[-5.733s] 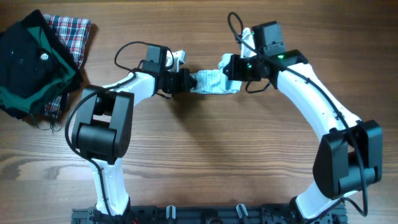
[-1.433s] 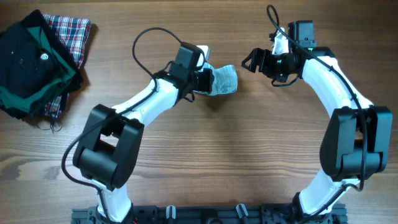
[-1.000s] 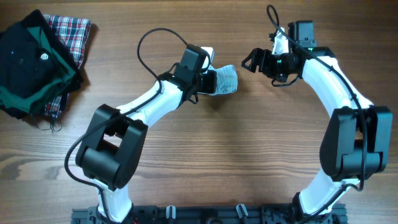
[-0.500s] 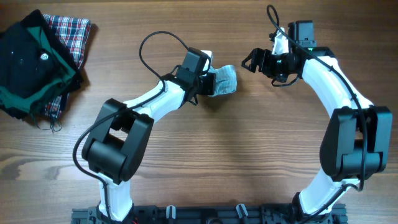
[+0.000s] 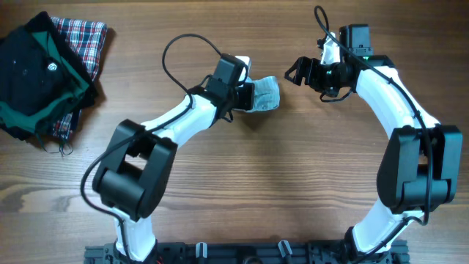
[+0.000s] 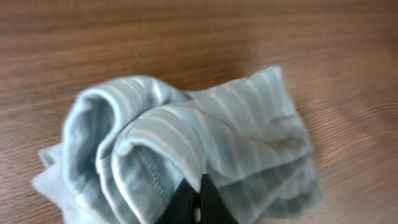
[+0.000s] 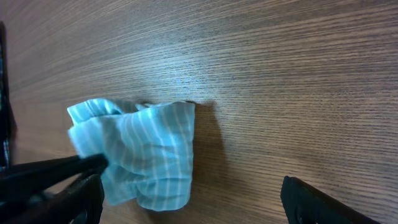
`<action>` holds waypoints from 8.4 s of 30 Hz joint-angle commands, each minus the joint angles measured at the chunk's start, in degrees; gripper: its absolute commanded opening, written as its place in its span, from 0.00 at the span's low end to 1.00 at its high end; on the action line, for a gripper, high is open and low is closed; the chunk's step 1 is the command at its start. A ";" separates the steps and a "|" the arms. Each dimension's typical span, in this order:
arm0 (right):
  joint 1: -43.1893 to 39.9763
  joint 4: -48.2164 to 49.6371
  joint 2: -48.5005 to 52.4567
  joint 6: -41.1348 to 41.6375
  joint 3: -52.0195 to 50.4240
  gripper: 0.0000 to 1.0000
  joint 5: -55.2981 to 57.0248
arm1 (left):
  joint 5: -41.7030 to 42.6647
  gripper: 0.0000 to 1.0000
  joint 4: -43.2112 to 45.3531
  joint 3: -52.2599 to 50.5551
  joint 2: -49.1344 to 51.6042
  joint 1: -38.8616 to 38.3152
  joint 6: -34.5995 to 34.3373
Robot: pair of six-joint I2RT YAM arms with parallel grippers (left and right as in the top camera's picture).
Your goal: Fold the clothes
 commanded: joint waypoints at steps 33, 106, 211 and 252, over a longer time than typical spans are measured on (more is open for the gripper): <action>0.09 -0.11 1.07 -2.49 1.14 0.92 -0.35 | -19.39 0.54 -14.16 1.55 -3.23 7.08 8.04; 15.02 37.94 16.87 4.37 -7.08 0.04 -22.82 | 30.36 0.04 -10.23 5.07 -6.71 28.11 -5.84; 4.28 6.78 3.69 -5.99 3.50 0.99 -1.62 | 39.93 0.80 -6.47 4.96 7.28 24.76 1.88; -0.81 -0.39 -11.78 -7.23 3.50 1.00 1.68 | 18.21 0.65 1.77 4.98 14.29 9.51 4.94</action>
